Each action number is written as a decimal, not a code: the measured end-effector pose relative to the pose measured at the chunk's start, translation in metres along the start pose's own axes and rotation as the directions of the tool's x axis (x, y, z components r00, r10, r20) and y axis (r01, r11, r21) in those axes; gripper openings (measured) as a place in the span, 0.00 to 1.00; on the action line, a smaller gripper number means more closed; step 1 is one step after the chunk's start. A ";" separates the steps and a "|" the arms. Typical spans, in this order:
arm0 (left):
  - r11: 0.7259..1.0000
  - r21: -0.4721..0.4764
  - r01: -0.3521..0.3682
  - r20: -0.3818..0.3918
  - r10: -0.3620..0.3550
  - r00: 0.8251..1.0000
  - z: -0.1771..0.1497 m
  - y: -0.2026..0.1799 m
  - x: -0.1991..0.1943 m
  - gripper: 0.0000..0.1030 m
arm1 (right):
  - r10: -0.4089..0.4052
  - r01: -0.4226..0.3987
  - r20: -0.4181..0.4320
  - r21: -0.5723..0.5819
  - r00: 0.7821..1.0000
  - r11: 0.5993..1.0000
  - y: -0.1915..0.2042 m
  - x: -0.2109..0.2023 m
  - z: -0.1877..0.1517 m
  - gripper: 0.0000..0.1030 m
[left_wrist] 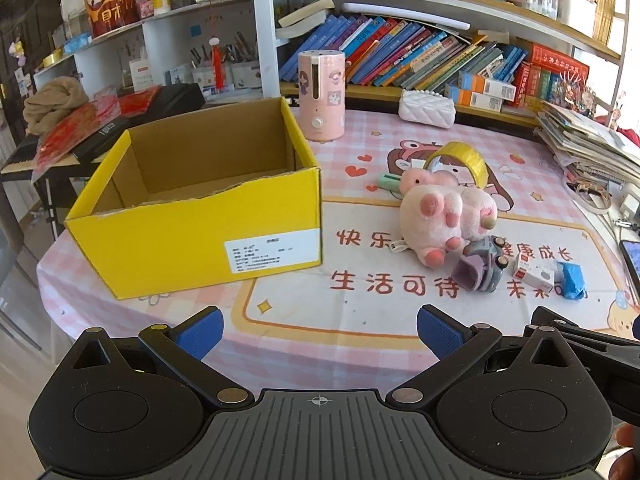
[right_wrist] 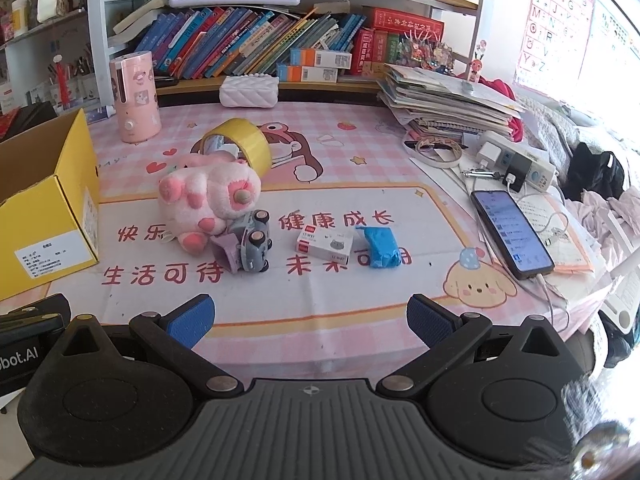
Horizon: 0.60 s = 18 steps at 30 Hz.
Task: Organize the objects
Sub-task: 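Grasp the pink plush pig with the left gripper while the right gripper grasps the blue packet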
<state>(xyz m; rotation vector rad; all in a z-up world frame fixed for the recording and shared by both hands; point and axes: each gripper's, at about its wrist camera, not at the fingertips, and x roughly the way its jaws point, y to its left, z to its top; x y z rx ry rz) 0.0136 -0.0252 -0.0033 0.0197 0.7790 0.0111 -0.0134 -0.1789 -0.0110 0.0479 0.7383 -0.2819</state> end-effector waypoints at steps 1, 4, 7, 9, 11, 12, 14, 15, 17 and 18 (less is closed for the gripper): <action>1.000 -0.002 0.000 0.000 0.000 1.000 0.001 -0.002 0.001 1.00 | 0.004 -0.004 0.002 -0.003 1.000 1.000 -0.002 0.002 0.002 1.00; 1.000 -0.003 0.003 0.000 -0.003 1.000 0.005 -0.011 0.004 1.00 | 0.018 -0.018 0.009 -0.008 1.000 1.000 -0.010 0.007 0.007 1.00; 1.000 -0.010 0.007 0.005 -0.007 1.000 0.010 -0.021 0.008 1.00 | 0.041 -0.041 0.016 -0.014 0.999 0.999 -0.021 0.014 0.015 1.00; 1.000 -0.014 0.008 0.008 -0.008 1.000 0.015 -0.030 0.011 1.00 | 0.054 -0.053 0.022 -0.021 0.998 0.998 -0.030 0.020 0.020 1.00; 1.000 -0.018 0.011 0.011 -0.011 1.000 0.019 -0.040 0.015 1.00 | 0.064 -0.063 0.024 -0.025 0.998 0.998 -0.040 0.027 0.026 1.00; 1.000 -0.021 0.013 0.012 -0.013 1.000 0.020 -0.044 0.016 1.00 | 0.068 -0.067 0.024 -0.026 0.997 0.997 -0.045 0.030 0.028 1.00; 1.000 -0.025 0.016 0.010 -0.016 1.000 0.023 -0.054 0.021 1.00 | 0.079 -0.079 0.019 -0.028 0.997 0.997 -0.055 0.039 0.033 1.00; 1.000 -0.025 0.017 0.008 -0.016 1.000 0.024 -0.058 0.023 1.00 | 0.085 -0.084 0.017 -0.029 0.996 0.996 -0.060 0.043 0.035 1.00; 1.000 -0.020 0.012 0.001 -0.012 1.000 0.025 -0.069 0.029 1.00 | 0.102 -0.101 0.010 -0.035 0.995 0.994 -0.069 0.052 0.038 1.00; 1.000 -0.016 0.007 -0.007 -0.008 1.000 0.026 -0.075 0.033 1.00 | 0.110 -0.109 0.007 -0.038 0.994 0.993 -0.073 0.056 0.039 1.00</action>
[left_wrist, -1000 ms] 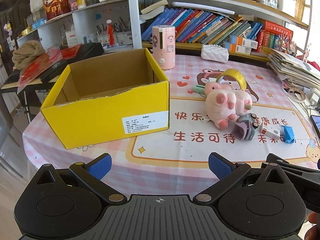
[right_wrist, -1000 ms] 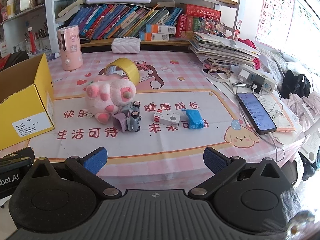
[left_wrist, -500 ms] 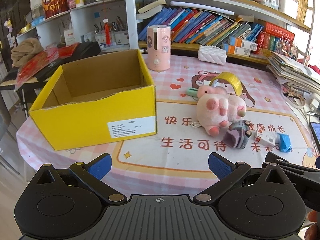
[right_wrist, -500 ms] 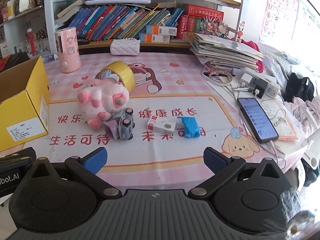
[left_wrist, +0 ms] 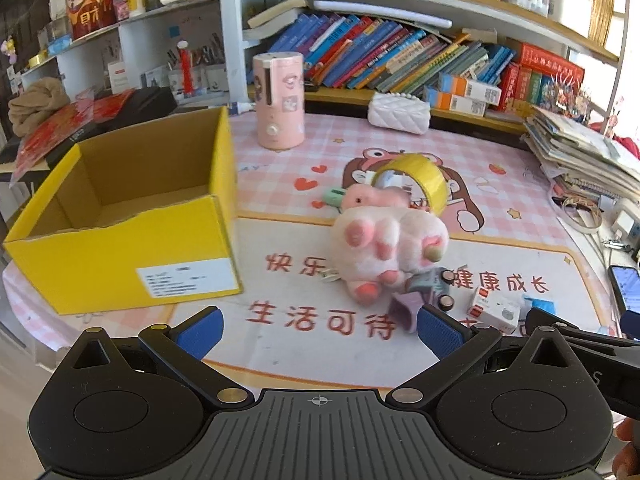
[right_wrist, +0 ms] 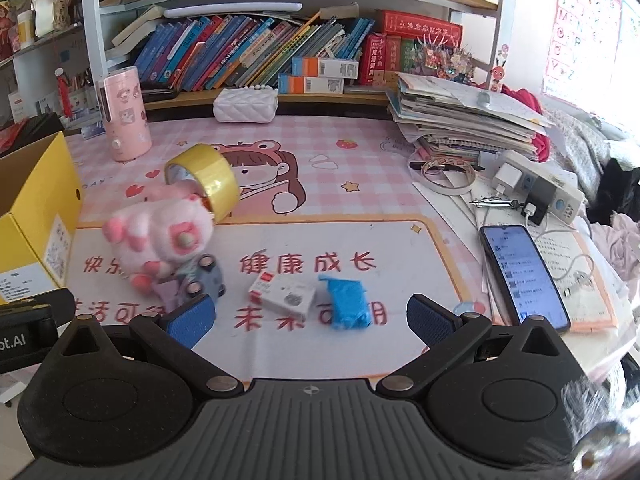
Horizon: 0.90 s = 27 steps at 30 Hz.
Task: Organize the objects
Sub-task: 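Grasp the pink plush pig with the left gripper while the right gripper grasps the blue packet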
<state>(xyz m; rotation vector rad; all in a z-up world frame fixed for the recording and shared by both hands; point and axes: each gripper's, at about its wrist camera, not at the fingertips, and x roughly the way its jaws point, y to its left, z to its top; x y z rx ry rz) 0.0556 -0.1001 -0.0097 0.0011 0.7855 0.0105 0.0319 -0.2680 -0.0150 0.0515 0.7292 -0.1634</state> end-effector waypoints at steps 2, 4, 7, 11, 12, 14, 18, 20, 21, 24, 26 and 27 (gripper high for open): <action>1.000 0.005 0.005 -0.012 -0.005 1.000 0.001 -0.010 0.006 1.00 | 0.019 -0.019 -0.009 -0.003 1.000 1.000 -0.009 0.008 0.002 0.99; 1.000 0.008 0.018 -0.025 -0.018 1.000 0.003 -0.017 0.011 1.00 | 0.034 -0.034 -0.025 0.000 0.999 0.999 -0.018 0.016 0.003 0.98; 1.000 0.021 0.022 -0.037 -0.022 0.999 0.003 -0.028 0.017 1.00 | 0.051 -0.050 -0.054 0.017 0.997 0.999 -0.031 0.034 0.006 0.84; 1.000 0.019 -0.001 -0.035 0.002 0.999 0.006 -0.036 0.022 1.00 | 0.060 -0.058 -0.107 0.027 0.992 0.998 -0.041 0.057 0.008 0.60; 1.000 0.021 -0.006 -0.034 0.007 0.999 0.007 -0.038 0.023 1.00 | 0.066 -0.063 -0.125 0.030 0.990 0.998 -0.043 0.064 0.009 0.55; 1.000 0.019 -0.013 -0.031 0.014 0.999 0.010 -0.040 0.026 1.00 | 0.079 -0.075 -0.150 0.036 0.986 0.997 -0.046 0.074 0.012 0.54; 1.000 0.001 -0.002 -0.039 0.002 0.999 0.014 -0.045 0.034 1.00 | 0.103 -0.100 -0.201 0.028 0.974 0.995 -0.048 0.093 0.013 0.46; 1.000 0.012 -0.003 -0.040 0.004 0.999 0.016 -0.049 0.038 1.00 | 0.118 -0.116 -0.220 0.024 0.968 0.993 -0.049 0.099 0.013 0.37; 1.000 0.019 -0.008 -0.036 0.009 0.999 0.018 -0.051 0.041 1.00 | 0.129 -0.127 -0.226 0.022 0.966 0.992 -0.050 0.101 0.014 0.28; 0.999 0.025 -0.023 -0.018 0.024 1.000 0.027 -0.056 0.049 1.00 | 0.156 -0.157 -0.215 0.011 0.964 0.988 -0.054 0.101 0.018 0.26; 0.999 0.017 -0.029 -0.015 0.029 0.999 0.033 -0.057 0.056 1.00 | 0.168 -0.172 -0.183 -0.004 0.969 0.985 -0.056 0.096 0.023 0.26; 0.999 0.010 -0.033 -0.015 0.033 0.999 0.036 -0.057 0.061 1.00 | 0.175 -0.179 -0.159 -0.015 0.972 0.984 -0.057 0.093 0.026 0.26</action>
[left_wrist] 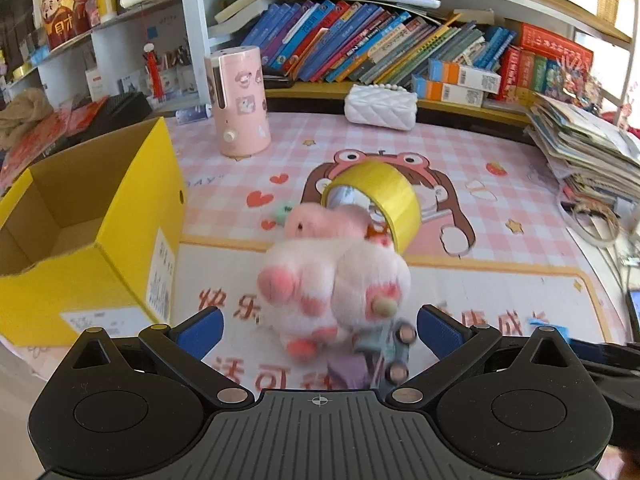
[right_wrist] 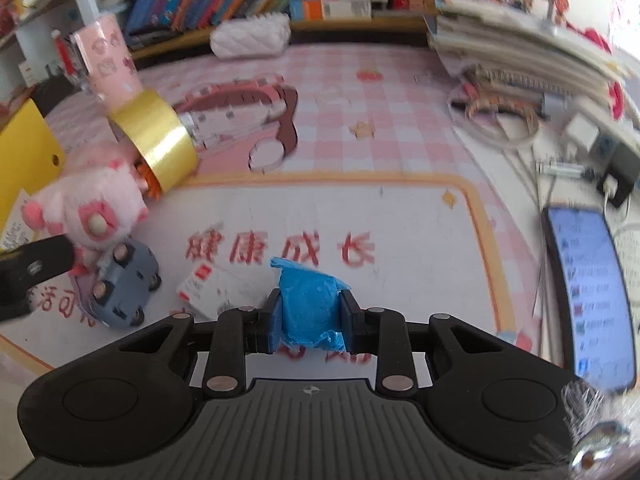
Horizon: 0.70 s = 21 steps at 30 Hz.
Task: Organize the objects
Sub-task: 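Grasp the pink plush pig with the left gripper while the right gripper grasps the blue packet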
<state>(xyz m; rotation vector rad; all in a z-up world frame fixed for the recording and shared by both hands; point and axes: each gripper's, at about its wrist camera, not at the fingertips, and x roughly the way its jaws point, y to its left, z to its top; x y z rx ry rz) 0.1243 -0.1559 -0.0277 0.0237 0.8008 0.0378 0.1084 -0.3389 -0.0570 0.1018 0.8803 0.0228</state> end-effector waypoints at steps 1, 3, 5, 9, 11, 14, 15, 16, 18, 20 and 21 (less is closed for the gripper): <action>1.000 -0.006 -0.004 -0.001 0.004 1.000 0.003 0.000 0.004 1.00 | 0.005 -0.005 0.025 -0.013 1.000 1.000 0.000 -0.004 0.003 0.26; 1.000 -0.016 -0.011 -0.008 0.010 1.000 0.008 -0.001 0.014 1.00 | 0.016 -0.013 0.066 -0.042 0.998 0.999 0.000 -0.010 0.008 0.26; 1.000 -0.018 -0.018 -0.028 0.018 0.999 0.014 -0.003 0.025 1.00 | 0.032 -0.025 0.093 -0.073 0.995 0.997 0.000 -0.014 0.013 0.26; 1.000 -0.015 -0.020 -0.070 0.019 0.997 0.021 -0.009 0.045 1.00 | 0.069 -0.051 0.122 -0.143 0.990 0.988 0.006 -0.017 0.020 0.26; 1.000 -0.013 -0.026 -0.080 0.024 0.996 0.023 -0.011 0.052 1.00 | 0.088 -0.065 0.130 -0.169 0.988 0.983 0.008 -0.017 0.022 0.26; 0.999 -0.013 -0.029 -0.070 0.028 0.997 0.024 -0.012 0.057 1.00 | 0.106 -0.080 0.133 -0.190 0.986 0.979 0.009 -0.016 0.024 0.25; 0.999 -0.018 -0.030 -0.068 0.028 0.997 0.024 -0.012 0.058 1.00 | 0.109 -0.083 0.131 -0.190 0.985 0.978 0.008 -0.015 0.025 0.26; 0.999 -0.019 -0.027 -0.066 0.025 0.998 0.024 -0.012 0.058 0.99 | 0.109 -0.083 0.131 -0.188 0.985 0.979 0.007 -0.015 0.025 0.25; 1.000 -0.005 -0.020 -0.060 0.020 0.998 0.024 -0.012 0.057 0.96 | 0.107 -0.083 0.126 -0.180 0.986 0.980 0.005 -0.013 0.028 0.26; 1.000 -0.003 -0.011 -0.057 0.011 0.998 0.025 -0.011 0.055 0.92 | 0.106 -0.084 0.126 -0.174 0.986 0.981 0.004 -0.012 0.029 0.26; 1.000 -0.011 -0.007 -0.057 0.006 0.998 0.026 -0.009 0.053 0.90 | 0.107 -0.085 0.126 -0.171 0.986 0.982 0.004 -0.011 0.030 0.25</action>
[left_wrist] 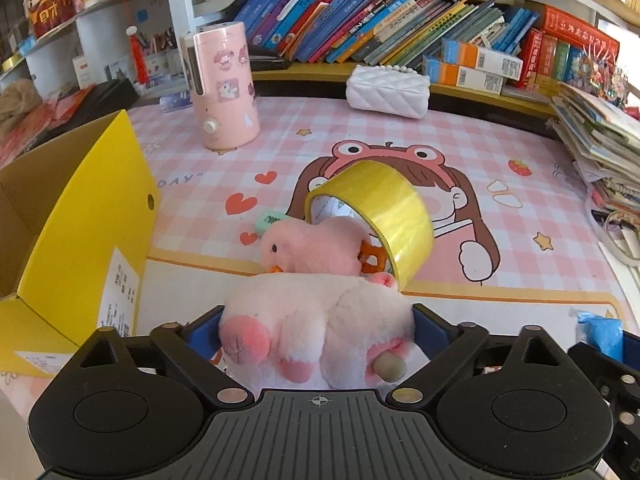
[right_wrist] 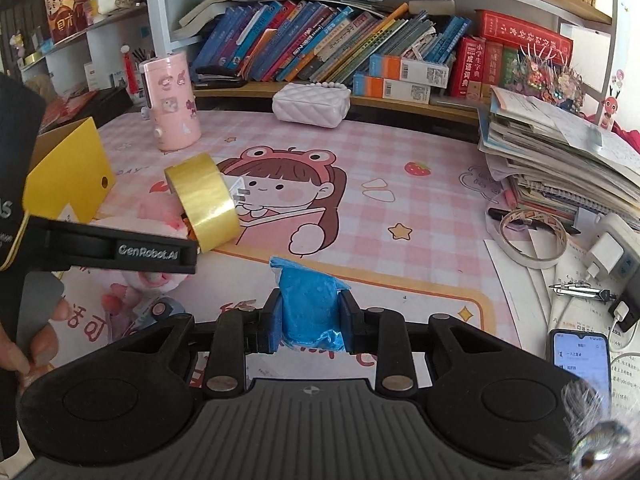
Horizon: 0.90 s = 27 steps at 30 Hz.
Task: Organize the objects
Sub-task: 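Grasp the pink plush pig with the left gripper while the right gripper grasps the blue packet, then carry the pig and blue packet in both grippers over the yellow box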
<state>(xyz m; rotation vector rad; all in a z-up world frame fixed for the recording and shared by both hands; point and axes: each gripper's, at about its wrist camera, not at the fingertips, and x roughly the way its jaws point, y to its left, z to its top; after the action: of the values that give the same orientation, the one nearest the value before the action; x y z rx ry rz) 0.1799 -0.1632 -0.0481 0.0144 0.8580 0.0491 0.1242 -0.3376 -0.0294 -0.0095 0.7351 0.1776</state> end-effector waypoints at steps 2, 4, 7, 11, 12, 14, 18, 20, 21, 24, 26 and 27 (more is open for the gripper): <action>1.000 -0.023 0.005 0.013 -0.005 1.000 0.001 0.004 -0.008 0.88 | -0.002 0.002 0.002 0.003 1.000 1.000 0.001 0.001 0.001 0.26; 0.999 -0.041 0.008 0.075 -0.005 0.997 0.002 0.009 -0.023 0.88 | -0.004 0.004 0.009 0.008 1.000 1.000 0.001 0.000 0.001 0.26; 0.998 -0.064 0.020 0.167 -0.009 0.986 0.003 0.015 -0.048 0.88 | -0.008 0.008 0.019 0.024 1.000 1.000 0.003 0.000 0.002 0.26; 0.995 -0.096 0.029 0.212 -0.008 0.977 0.001 0.025 -0.070 0.88 | 0.001 -0.002 0.020 0.041 1.000 0.999 0.009 0.001 0.003 0.25; 0.994 -0.103 0.027 0.212 -0.005 0.977 -0.002 0.028 -0.073 0.88 | 0.007 -0.008 0.022 0.040 1.000 0.999 0.012 0.000 0.002 0.25; 0.993 -0.119 0.022 0.209 0.004 0.978 -0.009 0.035 -0.078 0.88 | 0.024 -0.025 0.022 0.027 0.999 0.999 0.019 -0.002 0.000 0.25; 0.988 -0.151 0.014 0.211 0.019 0.977 -0.024 0.049 -0.092 0.88 | 0.055 -0.055 0.023 -0.007 0.998 0.998 0.037 -0.008 -0.003 0.25; 0.986 -0.164 0.012 0.222 0.025 0.975 -0.032 0.058 -0.100 0.88 | 0.069 -0.068 0.025 -0.023 0.997 0.997 0.048 -0.011 -0.004 0.26; 0.985 -0.170 0.011 0.228 0.028 0.973 -0.035 0.063 -0.104 0.88 | 0.076 -0.075 0.025 -0.029 0.997 0.997 0.054 -0.012 -0.004 0.26; 0.983 -0.183 0.008 0.244 0.038 0.969 -0.043 0.079 -0.115 0.88 | 0.089 -0.087 0.023 -0.046 0.996 0.995 0.073 -0.016 -0.005 0.26; 0.981 -0.195 0.007 0.250 0.043 0.967 -0.048 0.092 -0.121 0.88 | 0.089 -0.088 0.020 -0.057 0.996 0.995 0.087 -0.019 -0.006 0.26; 0.979 -0.203 0.008 0.254 0.044 0.966 -0.051 0.099 -0.125 0.88 | 0.089 -0.087 0.019 -0.061 0.996 0.994 0.093 -0.021 -0.007 0.26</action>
<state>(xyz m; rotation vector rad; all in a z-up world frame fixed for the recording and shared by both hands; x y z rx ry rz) 0.0562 -0.0704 0.0160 -0.1600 0.5896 0.1489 0.0891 -0.2498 -0.0154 -0.0323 0.7085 0.2837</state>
